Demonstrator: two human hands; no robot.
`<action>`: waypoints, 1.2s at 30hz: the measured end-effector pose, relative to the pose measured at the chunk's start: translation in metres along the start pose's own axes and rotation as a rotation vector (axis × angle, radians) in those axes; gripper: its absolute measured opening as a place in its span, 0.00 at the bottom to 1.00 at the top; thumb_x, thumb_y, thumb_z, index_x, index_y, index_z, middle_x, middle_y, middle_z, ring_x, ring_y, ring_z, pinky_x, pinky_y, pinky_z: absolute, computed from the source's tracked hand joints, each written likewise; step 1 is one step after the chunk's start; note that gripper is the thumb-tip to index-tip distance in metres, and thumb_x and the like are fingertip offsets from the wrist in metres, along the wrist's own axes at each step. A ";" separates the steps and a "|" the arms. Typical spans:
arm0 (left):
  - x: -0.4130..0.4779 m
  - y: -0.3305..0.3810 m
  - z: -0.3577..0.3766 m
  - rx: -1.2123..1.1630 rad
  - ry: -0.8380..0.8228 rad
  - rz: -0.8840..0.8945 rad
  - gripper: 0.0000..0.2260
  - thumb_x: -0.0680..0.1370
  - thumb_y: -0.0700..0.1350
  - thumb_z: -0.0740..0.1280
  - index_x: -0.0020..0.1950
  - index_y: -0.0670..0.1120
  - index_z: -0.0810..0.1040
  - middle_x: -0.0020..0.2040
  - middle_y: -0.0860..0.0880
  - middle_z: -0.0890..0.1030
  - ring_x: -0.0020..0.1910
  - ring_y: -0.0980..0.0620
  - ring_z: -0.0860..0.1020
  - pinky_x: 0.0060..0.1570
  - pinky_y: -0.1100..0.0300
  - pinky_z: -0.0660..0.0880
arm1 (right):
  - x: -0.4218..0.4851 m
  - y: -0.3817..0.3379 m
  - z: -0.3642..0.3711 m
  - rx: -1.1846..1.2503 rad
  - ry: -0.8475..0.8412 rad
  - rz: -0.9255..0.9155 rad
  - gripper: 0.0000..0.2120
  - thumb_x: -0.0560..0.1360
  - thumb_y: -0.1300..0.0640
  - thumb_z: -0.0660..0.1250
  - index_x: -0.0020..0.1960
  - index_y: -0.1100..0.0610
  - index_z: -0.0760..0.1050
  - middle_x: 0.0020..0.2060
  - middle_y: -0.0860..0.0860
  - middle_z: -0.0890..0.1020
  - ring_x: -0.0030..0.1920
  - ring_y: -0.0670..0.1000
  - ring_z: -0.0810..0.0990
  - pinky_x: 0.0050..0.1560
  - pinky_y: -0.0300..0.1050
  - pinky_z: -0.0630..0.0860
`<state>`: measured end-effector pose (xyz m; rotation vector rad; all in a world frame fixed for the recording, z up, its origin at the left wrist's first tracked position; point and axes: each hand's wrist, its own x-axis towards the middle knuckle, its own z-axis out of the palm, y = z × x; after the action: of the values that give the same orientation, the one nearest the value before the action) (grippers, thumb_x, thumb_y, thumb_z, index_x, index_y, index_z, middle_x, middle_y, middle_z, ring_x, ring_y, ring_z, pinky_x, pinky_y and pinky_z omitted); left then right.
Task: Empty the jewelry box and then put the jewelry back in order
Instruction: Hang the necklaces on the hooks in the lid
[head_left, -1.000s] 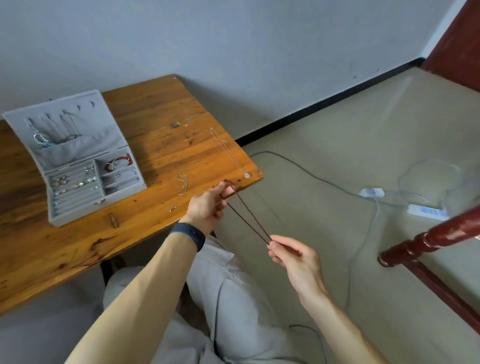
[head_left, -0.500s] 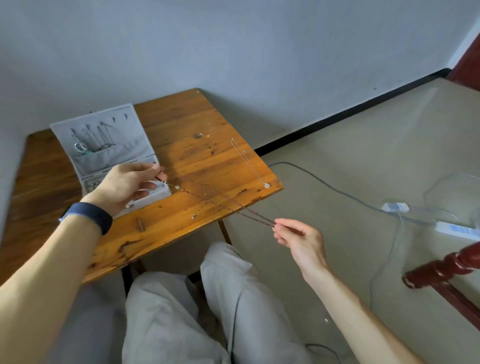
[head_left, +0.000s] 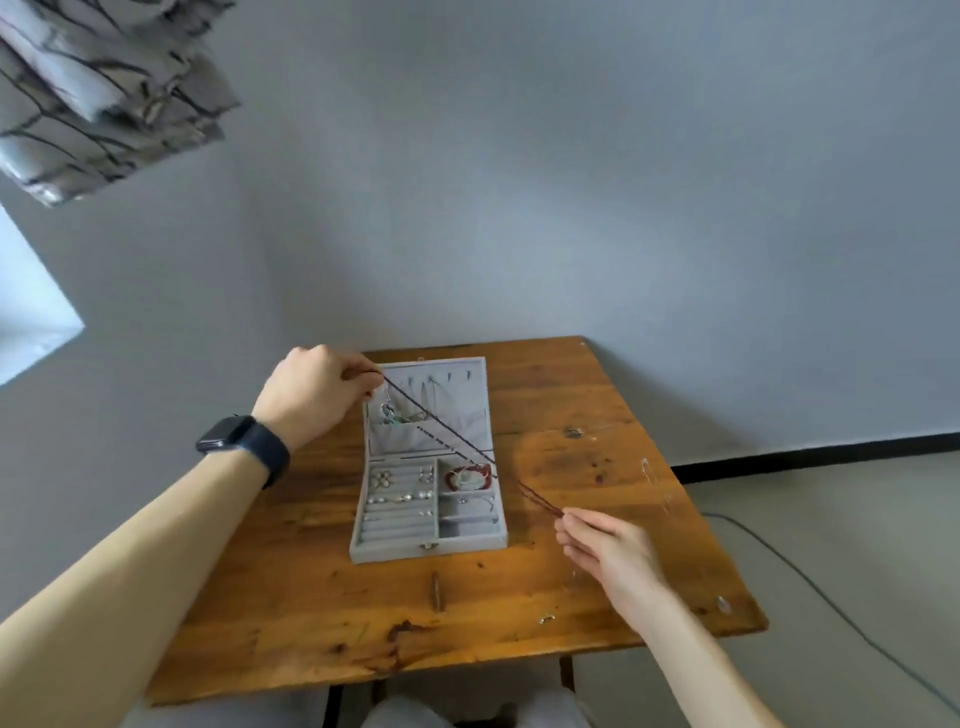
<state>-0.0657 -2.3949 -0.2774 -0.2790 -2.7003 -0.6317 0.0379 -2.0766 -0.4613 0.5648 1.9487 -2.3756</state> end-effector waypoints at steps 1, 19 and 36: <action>0.007 -0.005 -0.005 0.085 -0.001 0.011 0.05 0.78 0.53 0.70 0.45 0.58 0.86 0.38 0.59 0.84 0.41 0.54 0.81 0.43 0.62 0.75 | 0.010 -0.003 0.005 0.035 -0.029 0.020 0.08 0.74 0.62 0.74 0.53 0.55 0.84 0.46 0.52 0.88 0.48 0.51 0.87 0.44 0.39 0.82; 0.121 0.018 -0.002 -0.299 0.198 0.034 0.06 0.80 0.50 0.68 0.45 0.52 0.82 0.36 0.61 0.82 0.29 0.64 0.78 0.31 0.74 0.69 | 0.173 -0.080 0.155 -1.074 0.012 -0.721 0.09 0.82 0.58 0.63 0.55 0.55 0.82 0.50 0.49 0.85 0.50 0.49 0.82 0.52 0.43 0.78; 0.152 0.048 0.001 -0.603 -0.177 -0.270 0.06 0.81 0.40 0.66 0.52 0.47 0.83 0.43 0.51 0.84 0.33 0.59 0.81 0.31 0.68 0.75 | 0.188 -0.071 0.164 -1.316 -0.023 -0.635 0.08 0.81 0.56 0.64 0.58 0.52 0.79 0.49 0.52 0.85 0.46 0.53 0.83 0.46 0.48 0.82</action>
<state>-0.1925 -2.3360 -0.2016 -0.1183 -2.6627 -1.5674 -0.1979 -2.1772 -0.4221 -0.1993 3.2676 -0.6581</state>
